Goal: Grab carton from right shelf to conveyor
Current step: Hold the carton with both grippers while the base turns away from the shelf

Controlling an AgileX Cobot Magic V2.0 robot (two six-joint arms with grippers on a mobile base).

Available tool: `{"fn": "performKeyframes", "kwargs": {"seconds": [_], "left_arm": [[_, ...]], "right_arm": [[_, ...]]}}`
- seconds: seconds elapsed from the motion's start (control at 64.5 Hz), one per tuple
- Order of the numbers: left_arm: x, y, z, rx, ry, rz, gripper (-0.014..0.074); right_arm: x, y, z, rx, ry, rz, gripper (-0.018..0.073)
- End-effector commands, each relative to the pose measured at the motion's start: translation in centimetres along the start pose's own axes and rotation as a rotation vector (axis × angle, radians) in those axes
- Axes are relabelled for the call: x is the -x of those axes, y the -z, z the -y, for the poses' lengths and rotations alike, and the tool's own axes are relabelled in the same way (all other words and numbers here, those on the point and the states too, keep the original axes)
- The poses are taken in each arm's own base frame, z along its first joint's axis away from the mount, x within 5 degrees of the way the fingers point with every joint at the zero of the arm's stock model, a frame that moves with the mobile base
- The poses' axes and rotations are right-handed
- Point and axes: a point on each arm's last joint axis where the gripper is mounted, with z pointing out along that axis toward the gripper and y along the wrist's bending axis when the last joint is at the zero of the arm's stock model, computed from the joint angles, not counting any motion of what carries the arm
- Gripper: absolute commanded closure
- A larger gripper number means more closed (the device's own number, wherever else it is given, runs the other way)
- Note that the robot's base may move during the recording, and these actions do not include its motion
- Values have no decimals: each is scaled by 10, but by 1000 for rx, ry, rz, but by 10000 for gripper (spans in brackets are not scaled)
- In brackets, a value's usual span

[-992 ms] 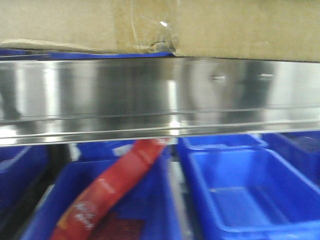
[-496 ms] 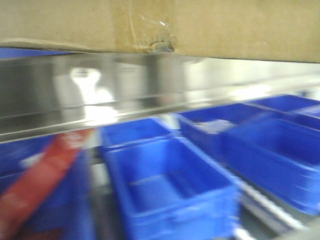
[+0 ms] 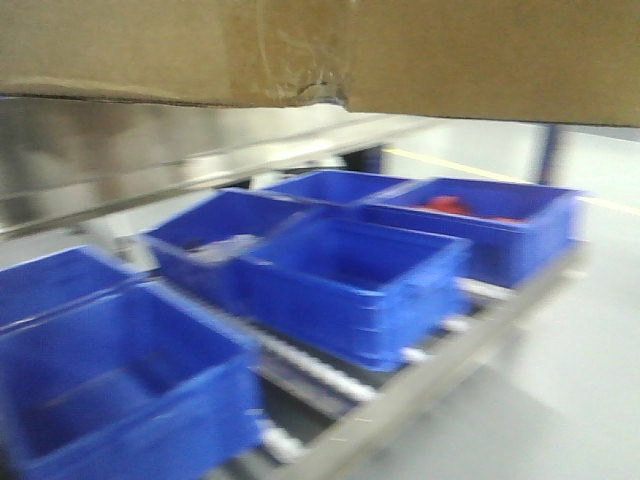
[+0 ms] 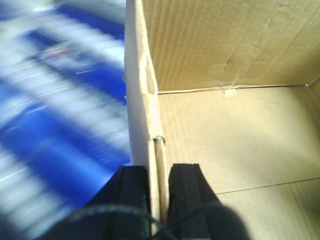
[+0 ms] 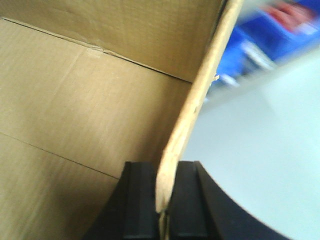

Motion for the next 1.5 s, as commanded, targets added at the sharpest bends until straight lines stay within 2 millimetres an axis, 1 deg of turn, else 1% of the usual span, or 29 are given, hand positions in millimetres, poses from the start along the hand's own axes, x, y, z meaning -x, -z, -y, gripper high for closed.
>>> {"fn": "performKeyframes", "kwargs": {"seconds": [0.0, 1.488], "left_arm": [[7, 9, 5, -51, 3, 83, 604], [7, 9, 5, -51, 3, 83, 604]], "right_arm": [[1, 7, -2, 27, 17, 38, 629], [1, 7, -2, 27, 17, 38, 629]]}}
